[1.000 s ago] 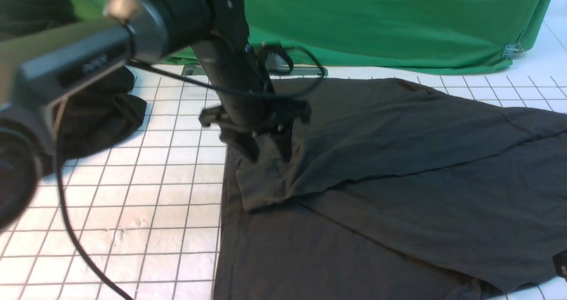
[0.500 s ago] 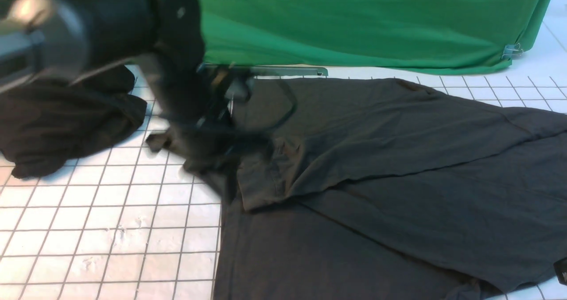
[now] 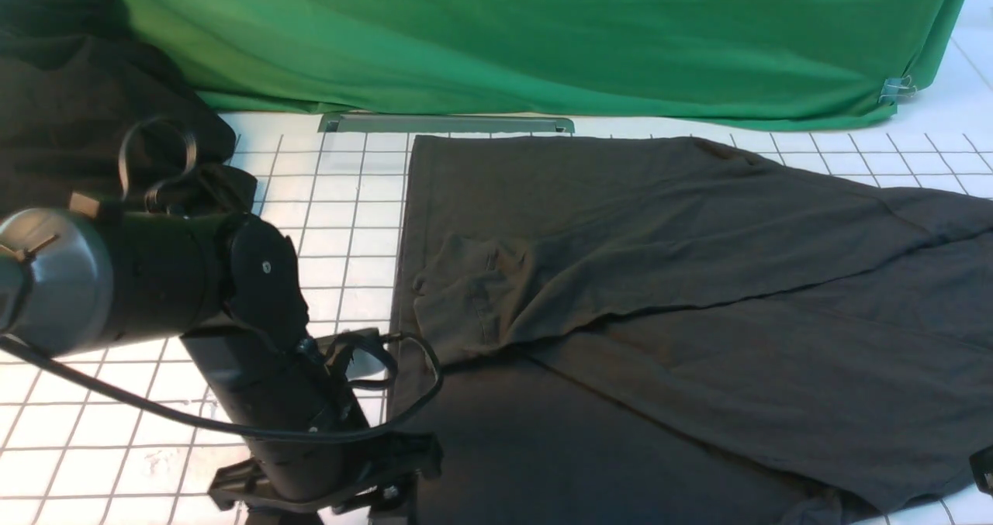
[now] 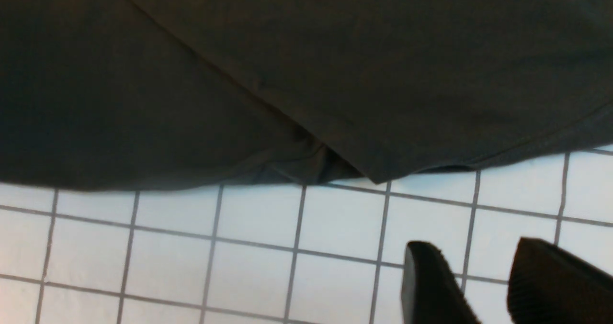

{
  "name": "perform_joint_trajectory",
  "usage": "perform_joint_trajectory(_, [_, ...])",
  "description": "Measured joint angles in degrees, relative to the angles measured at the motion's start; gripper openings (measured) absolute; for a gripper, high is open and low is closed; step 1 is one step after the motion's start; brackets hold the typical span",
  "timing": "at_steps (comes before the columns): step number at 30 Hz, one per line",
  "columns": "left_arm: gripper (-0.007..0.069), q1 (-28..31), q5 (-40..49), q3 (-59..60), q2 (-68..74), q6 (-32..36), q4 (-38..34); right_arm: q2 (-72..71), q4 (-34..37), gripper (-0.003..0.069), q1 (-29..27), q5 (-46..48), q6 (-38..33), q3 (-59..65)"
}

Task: Fold a long-sleeved shirt over a white checkered tablecloth.
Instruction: 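Grasp the near edge of the shirt at its hem and shoulder corners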

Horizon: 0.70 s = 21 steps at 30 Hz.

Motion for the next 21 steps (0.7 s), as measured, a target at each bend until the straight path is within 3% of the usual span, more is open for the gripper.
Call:
perform_joint_trajectory(4, [0.0539, 0.0, -2.6, 0.1, 0.1, 0.2, -0.6, 0.0, 0.0, 0.0241, 0.0, -0.6, 0.0, 0.0])
perform_joint_trajectory(10, [0.0486, 0.0, -3.0, 0.1, 2.2, 0.2, -1.1, 0.0, 0.0, 0.0241, 0.0, -1.5, 0.0, 0.0])
perform_joint_trajectory(16, [0.0342, 0.2, -2.2, -0.2, 3.2, 0.3, -1.8, 0.0, 0.0, 0.0242, 0.0, -1.5, 0.0, 0.0])
perform_joint_trajectory(19, [0.0286, 0.2, -2.5, -0.2, 3.8, 1.5, -5.3, 0.0, 0.0, 0.0242, 0.0, -1.5, 0.0, 0.0])
perform_joint_trajectory(21, [0.0209, 0.2, -2.6, -0.1, 4.3, 3.6, -8.4, 0.0, 0.0, 0.0242, 0.0, -1.5, 0.0, 0.0])
